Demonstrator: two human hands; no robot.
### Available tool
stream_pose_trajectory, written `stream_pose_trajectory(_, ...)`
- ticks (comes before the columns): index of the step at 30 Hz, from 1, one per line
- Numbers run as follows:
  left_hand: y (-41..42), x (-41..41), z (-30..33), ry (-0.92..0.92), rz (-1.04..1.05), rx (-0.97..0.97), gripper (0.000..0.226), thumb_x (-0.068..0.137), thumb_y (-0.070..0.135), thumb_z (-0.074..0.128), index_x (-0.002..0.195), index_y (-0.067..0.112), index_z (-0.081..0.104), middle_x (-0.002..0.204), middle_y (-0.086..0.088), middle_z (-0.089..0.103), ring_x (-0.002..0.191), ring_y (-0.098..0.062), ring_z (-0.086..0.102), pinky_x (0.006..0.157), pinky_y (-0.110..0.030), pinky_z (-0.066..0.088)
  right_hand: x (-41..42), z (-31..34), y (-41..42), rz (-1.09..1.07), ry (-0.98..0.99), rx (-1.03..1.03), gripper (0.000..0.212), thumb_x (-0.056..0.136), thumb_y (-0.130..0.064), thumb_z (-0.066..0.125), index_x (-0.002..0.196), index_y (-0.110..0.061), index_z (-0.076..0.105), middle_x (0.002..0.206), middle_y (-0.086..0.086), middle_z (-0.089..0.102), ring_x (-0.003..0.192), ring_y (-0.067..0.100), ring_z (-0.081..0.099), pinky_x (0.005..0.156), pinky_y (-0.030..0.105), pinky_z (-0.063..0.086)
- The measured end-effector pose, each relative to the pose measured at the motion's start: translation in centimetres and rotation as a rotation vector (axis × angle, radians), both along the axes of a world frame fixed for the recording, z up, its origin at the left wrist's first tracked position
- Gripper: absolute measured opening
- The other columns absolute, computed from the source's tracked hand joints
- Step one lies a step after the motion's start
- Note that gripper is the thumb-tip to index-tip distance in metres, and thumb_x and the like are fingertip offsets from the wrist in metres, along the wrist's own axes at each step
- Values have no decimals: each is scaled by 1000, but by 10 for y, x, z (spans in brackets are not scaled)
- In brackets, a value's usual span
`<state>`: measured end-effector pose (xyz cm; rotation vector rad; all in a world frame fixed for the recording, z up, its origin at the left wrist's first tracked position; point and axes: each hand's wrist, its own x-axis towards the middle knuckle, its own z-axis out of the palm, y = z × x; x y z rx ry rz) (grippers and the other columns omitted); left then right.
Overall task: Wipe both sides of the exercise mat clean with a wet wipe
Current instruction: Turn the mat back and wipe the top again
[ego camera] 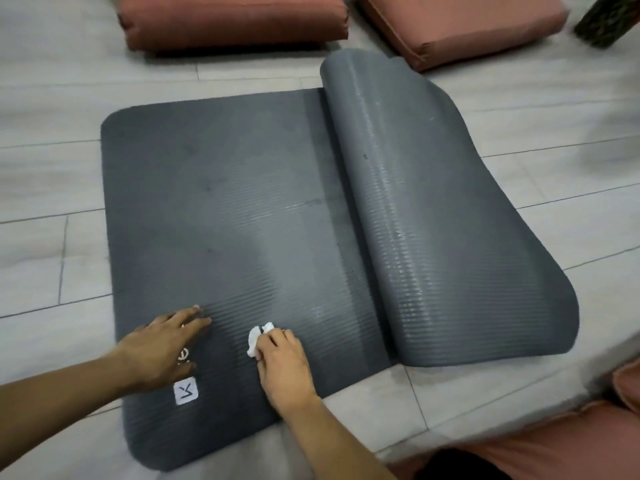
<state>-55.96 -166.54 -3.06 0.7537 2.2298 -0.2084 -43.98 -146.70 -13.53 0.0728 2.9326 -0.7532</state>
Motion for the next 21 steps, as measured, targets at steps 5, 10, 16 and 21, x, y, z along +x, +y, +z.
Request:
stream_pose_trajectory(5, -12, -6, 83, 116, -81, 72, 61, 102, 53, 47, 156, 35, 27, 162, 5, 26, 144, -21, 37, 117, -40, 36, -12, 17, -12, -55, -150, 115, 28, 76, -8, 62, 101, -20, 55, 108, 2, 55, 96, 26, 55, 82, 37, 46)
stream_pose_trajectory(10, -13, 36, 176, 166, 121, 228, 48, 101, 46, 50, 146, 32, 44, 144, 5, 44, 130, -25, 46, 109, -41, 40, -3, 115, -33, -305, -216, -35, 32, 82, -9, 56, 113, -17, 53, 108, 8, 56, 102, 29, 51, 90, 39, 42)
stream_pose_trajectory(16, 2, 106, 279, 242, 209, 410, 44, 89, 46, 44, 121, 28, 67, 120, 3, 64, 100, -29, 64, 85, -46, 54, 47, 278, -3, -488, -18, -85, 31, 84, -14, 58, 111, -30, 61, 100, -2, 56, 91, 25, 52, 83, 39, 41)
stream_pose_trajectory(21, 56, 149, 371, 211, 217, 483, 42, 87, 46, 42, 116, 29, 68, 115, 7, 65, 94, -26, 64, 80, -46, 58, 95, 421, 75, -687, 112, -198, 34, 83, -12, 53, 110, -33, 61, 98, -9, 52, 86, 17, 51, 79, 34, 45)
